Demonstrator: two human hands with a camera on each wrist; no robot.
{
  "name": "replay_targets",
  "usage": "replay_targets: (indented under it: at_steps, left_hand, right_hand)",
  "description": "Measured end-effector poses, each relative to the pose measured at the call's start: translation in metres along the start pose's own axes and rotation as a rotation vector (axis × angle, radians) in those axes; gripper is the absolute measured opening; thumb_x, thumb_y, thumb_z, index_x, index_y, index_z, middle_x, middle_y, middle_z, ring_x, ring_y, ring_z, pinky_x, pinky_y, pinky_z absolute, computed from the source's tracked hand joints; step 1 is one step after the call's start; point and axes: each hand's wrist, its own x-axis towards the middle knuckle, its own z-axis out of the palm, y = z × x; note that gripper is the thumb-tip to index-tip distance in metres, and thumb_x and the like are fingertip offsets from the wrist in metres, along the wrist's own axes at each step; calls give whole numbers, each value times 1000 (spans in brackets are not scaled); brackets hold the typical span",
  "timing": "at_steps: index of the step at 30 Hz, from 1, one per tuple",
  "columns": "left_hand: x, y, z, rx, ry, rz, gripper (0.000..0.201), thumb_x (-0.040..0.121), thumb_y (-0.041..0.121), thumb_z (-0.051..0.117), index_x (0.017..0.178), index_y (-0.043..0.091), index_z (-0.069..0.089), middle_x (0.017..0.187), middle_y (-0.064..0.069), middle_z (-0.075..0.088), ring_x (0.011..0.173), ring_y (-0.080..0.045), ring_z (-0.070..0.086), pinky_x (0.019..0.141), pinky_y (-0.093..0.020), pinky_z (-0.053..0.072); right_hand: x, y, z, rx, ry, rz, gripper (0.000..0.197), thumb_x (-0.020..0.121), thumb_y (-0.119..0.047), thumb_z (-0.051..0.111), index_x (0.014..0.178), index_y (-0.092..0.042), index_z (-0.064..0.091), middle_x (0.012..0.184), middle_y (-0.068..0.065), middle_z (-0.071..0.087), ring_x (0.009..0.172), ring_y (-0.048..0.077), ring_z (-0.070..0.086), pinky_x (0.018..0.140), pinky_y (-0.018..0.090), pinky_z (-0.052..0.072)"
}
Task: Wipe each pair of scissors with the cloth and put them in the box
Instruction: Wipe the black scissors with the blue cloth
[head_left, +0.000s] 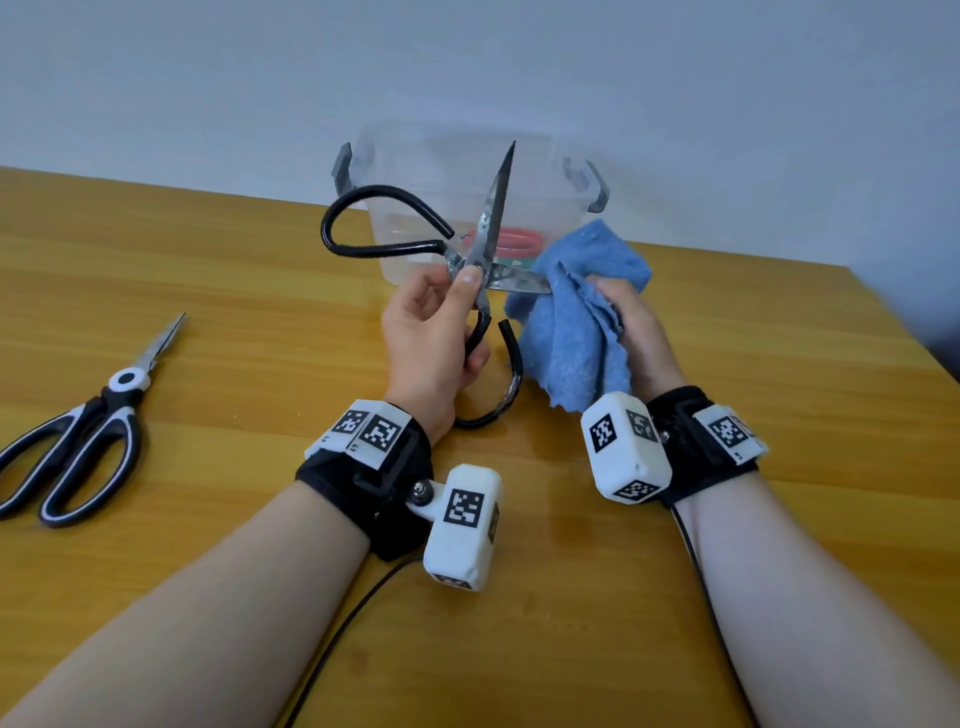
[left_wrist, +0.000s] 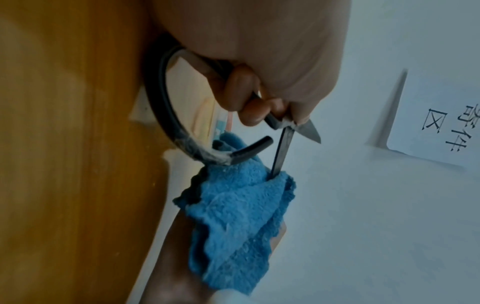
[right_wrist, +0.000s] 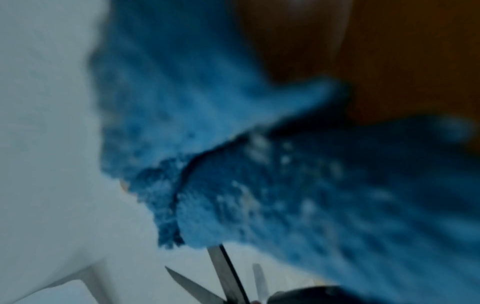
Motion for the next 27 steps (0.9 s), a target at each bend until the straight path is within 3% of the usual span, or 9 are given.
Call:
replay_targets:
  at_steps: [2, 6, 13, 15, 17, 18, 21, 24, 27]
  left_hand:
    - [1, 1, -1, -29, 44, 6, 15, 101, 25, 66, 89, 20, 59, 78, 4, 59, 47, -21, 44, 40, -17, 32]
    - [4, 4, -4, -143, 117, -32, 7, 102, 24, 65, 108, 23, 67, 64, 12, 62, 42, -17, 49, 36, -16, 29]
    - [7, 3, -7, -159, 49, -53, 13, 101, 25, 65, 112, 21, 72, 70, 13, 62, 41, -16, 46, 34, -16, 27]
    - [11, 3, -11, -163, 36, -74, 22, 101, 26, 66, 120, 18, 72, 83, 10, 61, 42, -15, 44, 35, -16, 28]
    - [12, 4, -15, -126, -26, -60, 20, 101, 25, 66, 117, 19, 73, 82, 9, 60, 40, -15, 42, 35, -17, 25]
    - [13, 4, -15, -99, -76, -45, 16, 101, 24, 66, 113, 20, 75, 78, 7, 59, 39, -15, 42, 36, -16, 23]
    - [10, 2, -14, -14, -256, -22, 16, 101, 17, 63, 112, 19, 75, 76, -10, 60, 37, -18, 46, 35, -15, 21]
    - [7, -1, -13, 60, -415, -26, 26, 102, 8, 60, 126, 12, 69, 83, -23, 61, 41, -20, 56, 32, -19, 27]
    - [6, -1, -12, 110, -452, -40, 36, 101, 6, 61, 137, 7, 62, 98, -16, 70, 46, -21, 61, 33, -22, 37]
  right_hand:
    - [-2, 2, 5, -79, -19, 3, 15, 79, -22, 64, 84, -9, 60, 80, 8, 64, 70, 18, 66, 64, 29, 54]
    - [-5, 9, 14, -162, -95, 80, 43, 73, -21, 74, 107, 3, 65, 106, 25, 64, 90, 33, 66, 83, 42, 57]
    - [-2, -4, 3, 30, -87, 173, 39, 81, -23, 78, 111, 1, 73, 114, 19, 72, 103, 29, 72, 97, 39, 57]
    - [-1, -12, -3, 184, -48, 185, 59, 68, -30, 85, 117, 1, 73, 122, 19, 71, 115, 26, 69, 101, 34, 54]
    - [-1, -16, -11, 278, 2, 125, 93, 68, -41, 89, 144, -2, 52, 147, 21, 54, 138, 35, 51, 118, 48, 37]
    - [-4, -19, -11, 270, 35, 99, 92, 73, -46, 85, 148, -6, 48, 150, 20, 51, 140, 37, 48, 119, 53, 34]
    - [-7, -16, -12, 271, 15, 114, 61, 89, -44, 63, 139, -9, 60, 136, 18, 64, 127, 37, 60, 104, 55, 50]
    - [-10, -7, 4, 109, -78, 148, 35, 93, -31, 61, 106, -3, 78, 104, 22, 70, 94, 36, 68, 81, 43, 57]
    - [-10, 1, 10, -67, -173, 117, 45, 98, -22, 59, 128, 11, 58, 109, 28, 63, 85, 37, 66, 82, 47, 54]
